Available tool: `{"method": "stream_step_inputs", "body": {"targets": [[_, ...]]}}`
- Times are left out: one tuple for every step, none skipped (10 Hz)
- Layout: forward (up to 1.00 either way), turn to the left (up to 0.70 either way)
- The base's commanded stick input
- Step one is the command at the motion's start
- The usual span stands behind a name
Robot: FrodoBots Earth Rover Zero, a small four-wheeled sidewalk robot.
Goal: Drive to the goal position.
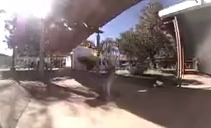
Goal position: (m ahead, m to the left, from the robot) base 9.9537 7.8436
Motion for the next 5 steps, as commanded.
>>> {"method": "stream_step_inputs", "body": {"targets": [[0.70,0.00],[0.70,0.00],[0.70,0.00],[0.70,0.00],[0.70,0.00]]}}
